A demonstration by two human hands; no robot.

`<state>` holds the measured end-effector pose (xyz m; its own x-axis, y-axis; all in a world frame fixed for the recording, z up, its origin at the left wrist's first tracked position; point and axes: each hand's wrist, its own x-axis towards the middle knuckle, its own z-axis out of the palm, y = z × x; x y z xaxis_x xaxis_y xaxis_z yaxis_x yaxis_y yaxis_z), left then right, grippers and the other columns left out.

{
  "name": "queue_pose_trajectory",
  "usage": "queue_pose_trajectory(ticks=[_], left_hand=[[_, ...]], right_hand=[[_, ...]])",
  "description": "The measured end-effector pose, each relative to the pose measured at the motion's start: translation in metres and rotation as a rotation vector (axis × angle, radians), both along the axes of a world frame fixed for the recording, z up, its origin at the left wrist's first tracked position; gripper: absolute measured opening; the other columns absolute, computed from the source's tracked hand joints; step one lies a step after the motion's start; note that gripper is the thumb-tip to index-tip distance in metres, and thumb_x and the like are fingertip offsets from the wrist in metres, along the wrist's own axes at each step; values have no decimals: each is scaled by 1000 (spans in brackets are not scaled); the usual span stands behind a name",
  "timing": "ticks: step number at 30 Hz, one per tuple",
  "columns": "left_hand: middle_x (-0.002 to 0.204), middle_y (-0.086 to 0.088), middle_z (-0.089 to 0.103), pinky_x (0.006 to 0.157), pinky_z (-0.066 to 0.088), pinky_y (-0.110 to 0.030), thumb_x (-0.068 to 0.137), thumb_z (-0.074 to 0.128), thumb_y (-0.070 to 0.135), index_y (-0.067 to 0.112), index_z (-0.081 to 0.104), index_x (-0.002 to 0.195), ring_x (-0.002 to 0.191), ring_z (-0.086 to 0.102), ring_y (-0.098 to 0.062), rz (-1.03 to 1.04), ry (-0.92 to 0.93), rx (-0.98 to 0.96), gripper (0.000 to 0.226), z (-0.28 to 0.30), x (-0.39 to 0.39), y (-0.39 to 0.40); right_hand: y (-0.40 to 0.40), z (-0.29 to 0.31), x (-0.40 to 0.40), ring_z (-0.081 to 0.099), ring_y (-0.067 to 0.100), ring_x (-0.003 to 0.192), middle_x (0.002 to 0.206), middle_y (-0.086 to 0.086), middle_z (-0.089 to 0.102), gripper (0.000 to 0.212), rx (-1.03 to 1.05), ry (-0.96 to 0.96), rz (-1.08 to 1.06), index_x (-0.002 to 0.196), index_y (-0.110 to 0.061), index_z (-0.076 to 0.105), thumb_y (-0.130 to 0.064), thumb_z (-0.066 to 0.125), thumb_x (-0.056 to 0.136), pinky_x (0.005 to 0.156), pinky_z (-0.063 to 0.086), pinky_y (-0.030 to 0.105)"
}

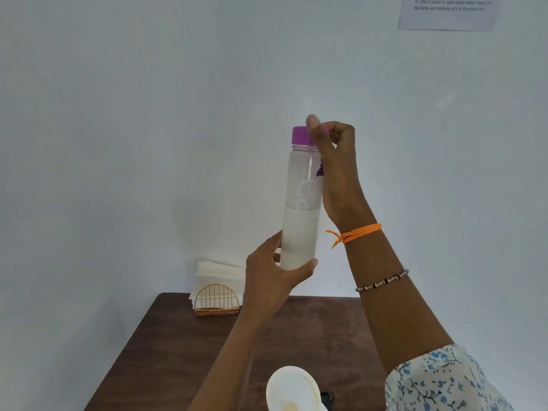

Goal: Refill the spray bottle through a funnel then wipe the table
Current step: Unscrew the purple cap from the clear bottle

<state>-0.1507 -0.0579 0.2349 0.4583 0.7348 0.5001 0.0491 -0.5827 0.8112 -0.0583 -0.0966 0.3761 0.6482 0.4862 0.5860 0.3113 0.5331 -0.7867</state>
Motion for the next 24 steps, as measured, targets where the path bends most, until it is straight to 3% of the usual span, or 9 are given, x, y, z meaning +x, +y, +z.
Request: queue_pose_trajectory(ticks=[3, 6, 8, 12, 15, 17, 21, 24], left_hand=[[109, 18, 54, 55, 40, 1, 68, 79, 45, 33, 52, 122, 79, 54, 3, -8, 11, 8, 61, 0, 0, 0], [115, 14, 57, 58, 41, 0, 68, 78, 46, 31, 52, 124, 80, 55, -1, -15, 21, 3, 64, -2, 1, -1], [116, 13, 58, 58, 40, 0, 68, 78, 46, 32, 52, 124, 80, 55, 1, -18, 31, -5, 63, -4, 1, -2], [112, 15, 56, 55, 39, 1, 67, 78, 47, 33, 52, 121, 78, 54, 3, -16, 47, -14, 62, -5, 0, -1], [106, 19, 52, 53, 38, 4, 67, 78, 47, 34, 51, 121, 78, 53, 5, -14, 38, -11, 62, -3, 1, -2], [106, 20, 51, 52, 38, 4, 67, 78, 48, 34, 51, 122, 78, 53, 5, -13, 41, -3, 62, -1, 1, -2], [107, 20, 52, 53, 39, 4, 67, 78, 47, 34, 52, 122, 78, 54, 5, -18, 46, 1, 62, 0, 1, -1], [106, 20, 50, 53, 36, 6, 67, 78, 46, 34, 51, 121, 77, 52, 5, -15, 50, -5, 62, -1, 1, -1]], right_hand=[[1, -1, 1, 56, 10, 82, 100, 0, 56, 35, 0, 17, -100, 107, -11, 54, -27, 71, 81, 66, 49, 21], [-1, 1, 0, 55, 11, 75, 88, 1, 62, 26, 2, 28, -70, 102, -7, 65, -25, 60, 84, 62, 43, 20], [-4, 0, 0, 54, 16, 78, 87, 4, 62, 30, -11, 54, 6, 93, -12, 67, -31, 48, 80, 66, 43, 27], [-5, 0, 2, 58, 33, 95, 112, 22, 60, 21, -9, 124, 147, 102, -16, 53, -33, 47, 92, 83, 48, 47], [-4, 0, 0, 58, 11, 79, 95, -1, 56, 35, -31, 48, 20, 97, -21, 45, -43, 66, 81, 69, 49, 28], [-2, -1, 0, 57, 1, 71, 91, -7, 53, 36, -19, 18, -47, 97, -21, 47, -35, 74, 78, 65, 48, 20], [-3, 0, 3, 56, 9, 75, 90, 0, 60, 23, 1, 42, -70, 103, -10, 58, -24, 64, 86, 65, 46, 23], [-5, -1, 3, 54, 9, 69, 78, -7, 60, 14, 39, 21, -17, 102, -22, 52, -21, 54, 88, 58, 42, 23]])
